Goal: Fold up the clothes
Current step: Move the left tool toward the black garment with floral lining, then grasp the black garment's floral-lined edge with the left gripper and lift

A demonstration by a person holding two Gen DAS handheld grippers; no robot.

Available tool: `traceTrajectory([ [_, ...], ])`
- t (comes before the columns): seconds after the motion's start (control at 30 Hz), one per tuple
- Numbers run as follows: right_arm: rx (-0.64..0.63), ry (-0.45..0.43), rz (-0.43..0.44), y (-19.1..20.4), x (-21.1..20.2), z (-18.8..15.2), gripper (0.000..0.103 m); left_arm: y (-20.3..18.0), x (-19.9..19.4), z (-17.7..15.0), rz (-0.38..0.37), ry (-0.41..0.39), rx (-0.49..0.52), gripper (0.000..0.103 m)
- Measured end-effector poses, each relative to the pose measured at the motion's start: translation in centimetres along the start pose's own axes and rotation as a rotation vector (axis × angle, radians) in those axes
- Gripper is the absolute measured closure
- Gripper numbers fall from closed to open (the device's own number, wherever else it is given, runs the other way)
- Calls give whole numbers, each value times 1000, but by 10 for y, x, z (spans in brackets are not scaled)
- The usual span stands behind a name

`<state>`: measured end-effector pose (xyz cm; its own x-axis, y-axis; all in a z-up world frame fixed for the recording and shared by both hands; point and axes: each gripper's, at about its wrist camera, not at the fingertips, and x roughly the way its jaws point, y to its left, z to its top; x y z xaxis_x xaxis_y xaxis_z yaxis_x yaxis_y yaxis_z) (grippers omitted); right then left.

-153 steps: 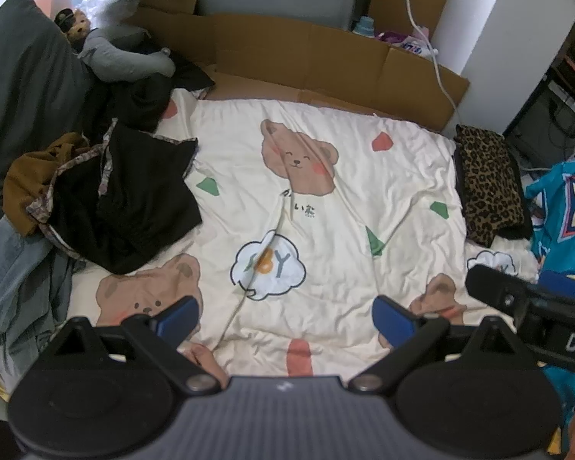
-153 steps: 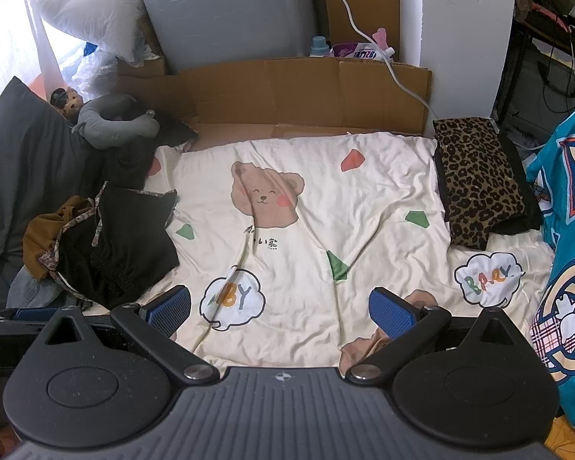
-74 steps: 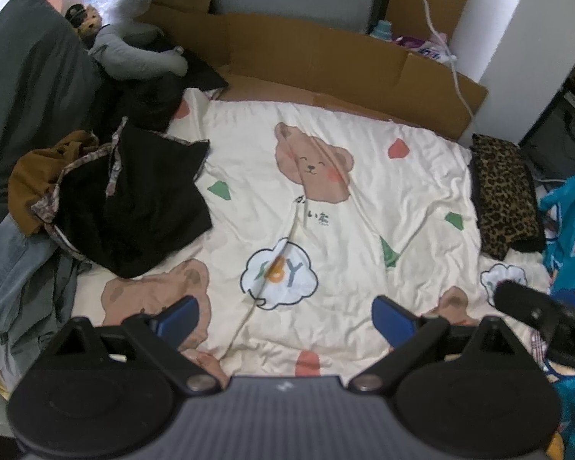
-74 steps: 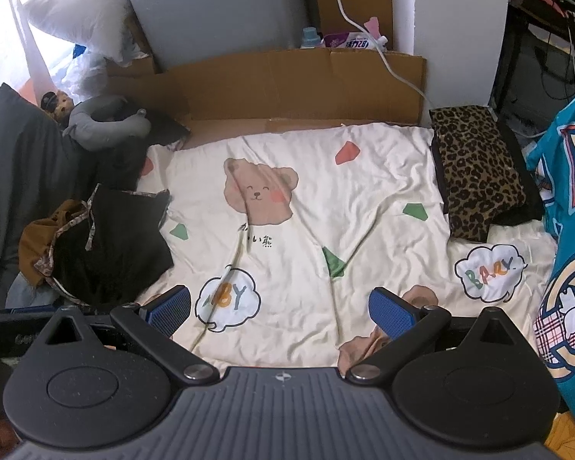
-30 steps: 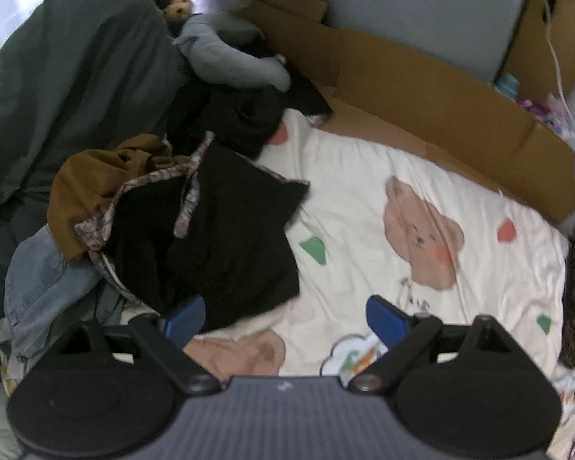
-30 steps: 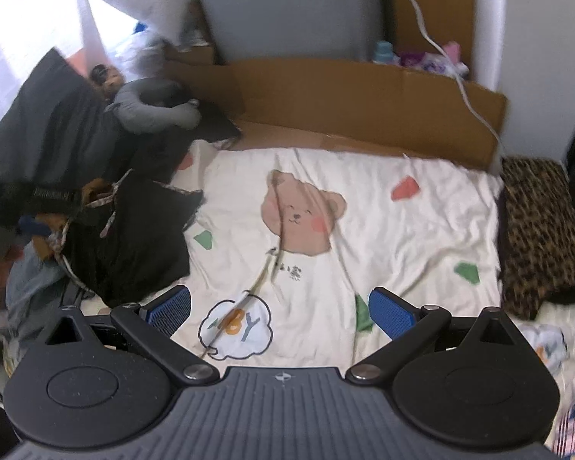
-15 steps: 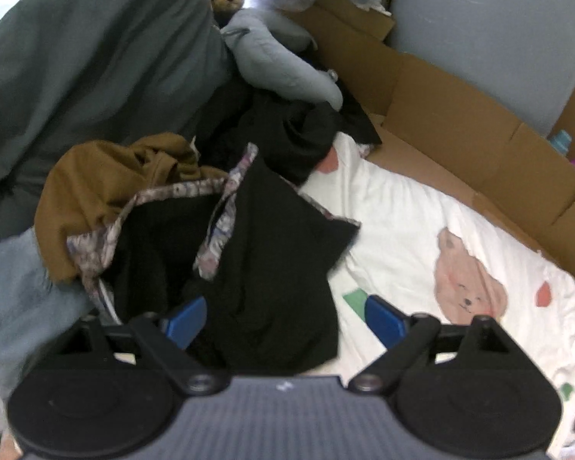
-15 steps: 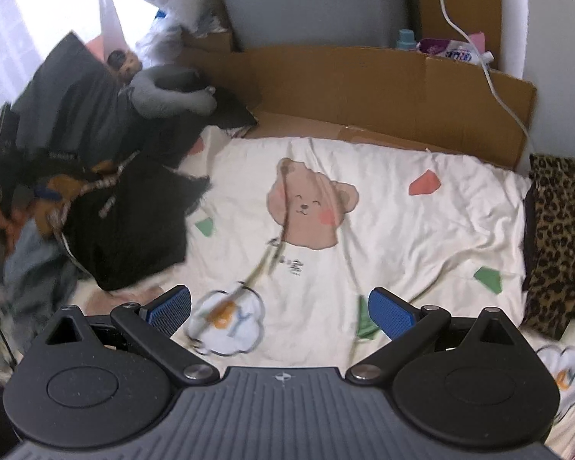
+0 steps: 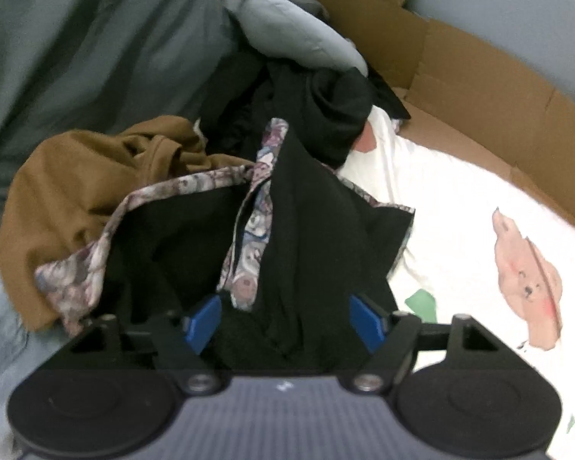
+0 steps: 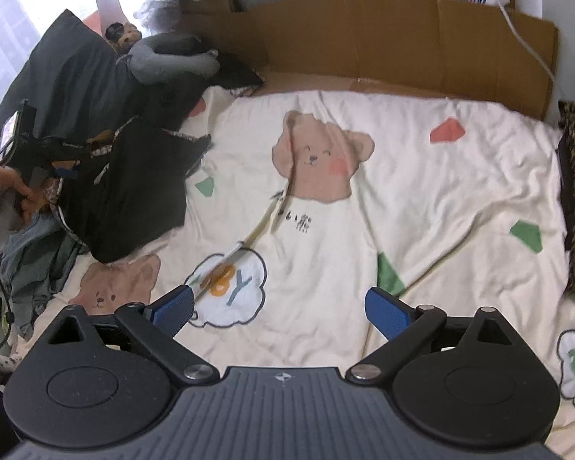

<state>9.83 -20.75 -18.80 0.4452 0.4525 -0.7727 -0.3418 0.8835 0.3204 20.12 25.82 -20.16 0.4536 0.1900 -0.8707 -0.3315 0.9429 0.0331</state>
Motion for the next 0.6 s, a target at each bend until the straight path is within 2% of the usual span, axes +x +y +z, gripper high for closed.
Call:
traceTrajectory([
  [0.03, -1, 7, -3, 1, 2, -2, 5, -1, 7, 0, -2, 4, 30, 26],
  [0.33, 13, 26, -13, 10, 0, -16, 5, 6, 40, -2, -34, 17, 82, 27],
  [0.5, -4, 31, -12, 15, -4, -21, 5, 10, 54, -3, -58, 15, 102, 49],
  [0.57, -11, 33, -12, 17, -5, -24, 5, 13, 50, -4, -96, 4, 89, 71],
  [0.6, -14, 34, -11, 18, -6, -25, 5, 15, 48, -4, -127, 3, 78, 77],
])
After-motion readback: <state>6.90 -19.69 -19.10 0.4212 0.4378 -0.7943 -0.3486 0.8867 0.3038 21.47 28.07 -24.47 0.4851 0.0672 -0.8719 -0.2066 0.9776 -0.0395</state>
